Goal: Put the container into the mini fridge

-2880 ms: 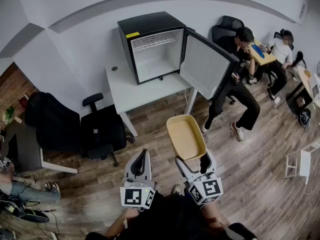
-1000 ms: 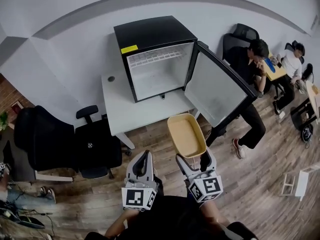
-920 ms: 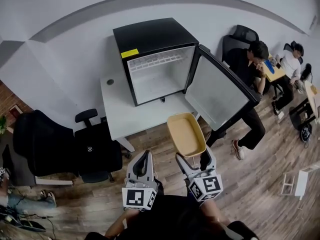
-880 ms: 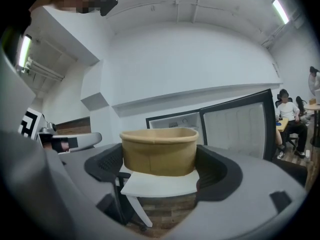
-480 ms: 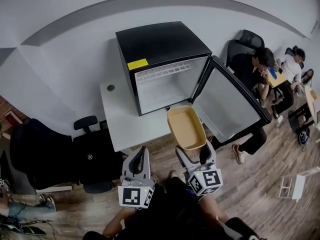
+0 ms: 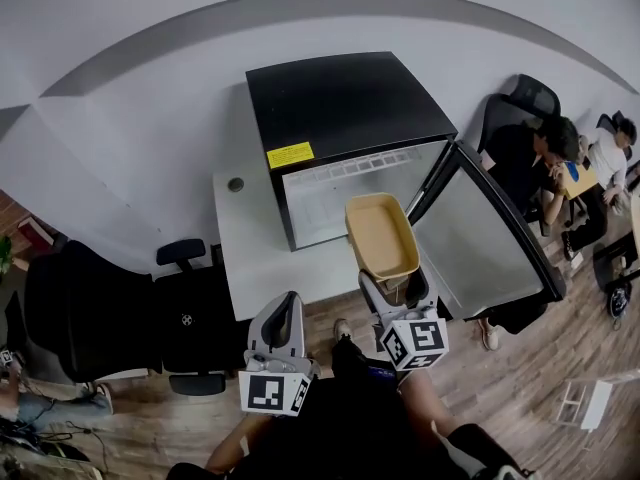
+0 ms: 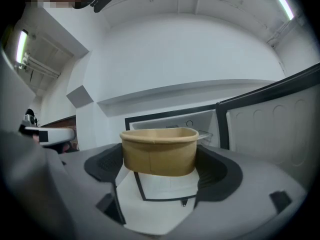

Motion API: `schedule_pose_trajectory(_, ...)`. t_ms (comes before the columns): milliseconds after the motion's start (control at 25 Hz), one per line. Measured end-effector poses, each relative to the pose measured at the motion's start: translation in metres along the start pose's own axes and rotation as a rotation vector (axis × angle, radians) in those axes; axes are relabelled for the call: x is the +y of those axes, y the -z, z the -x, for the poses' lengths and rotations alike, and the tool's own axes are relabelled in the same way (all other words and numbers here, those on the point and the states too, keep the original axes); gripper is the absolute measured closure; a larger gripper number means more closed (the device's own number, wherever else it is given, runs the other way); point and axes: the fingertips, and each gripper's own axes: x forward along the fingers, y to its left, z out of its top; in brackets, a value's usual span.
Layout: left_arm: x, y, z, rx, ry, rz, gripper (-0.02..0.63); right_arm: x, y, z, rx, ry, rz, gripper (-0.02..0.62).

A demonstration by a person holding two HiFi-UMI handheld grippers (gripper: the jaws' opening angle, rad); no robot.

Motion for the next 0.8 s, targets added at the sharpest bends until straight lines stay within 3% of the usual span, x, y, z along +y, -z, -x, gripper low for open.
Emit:
schedule_pose_trajectory(400,0.01,0.004,-0.093,-0.007,-0.078,0.009,0.597,-0.053,-0.005,-0.117,0.035,-0.061,0.066,0.132)
schedule_pose_trajectory(800,0.017,0.012,-0.139,0.008,-0.145,0.015,0.597,-0.079,0.0,-0.206,0.061,-0.088,0.105,0.13)
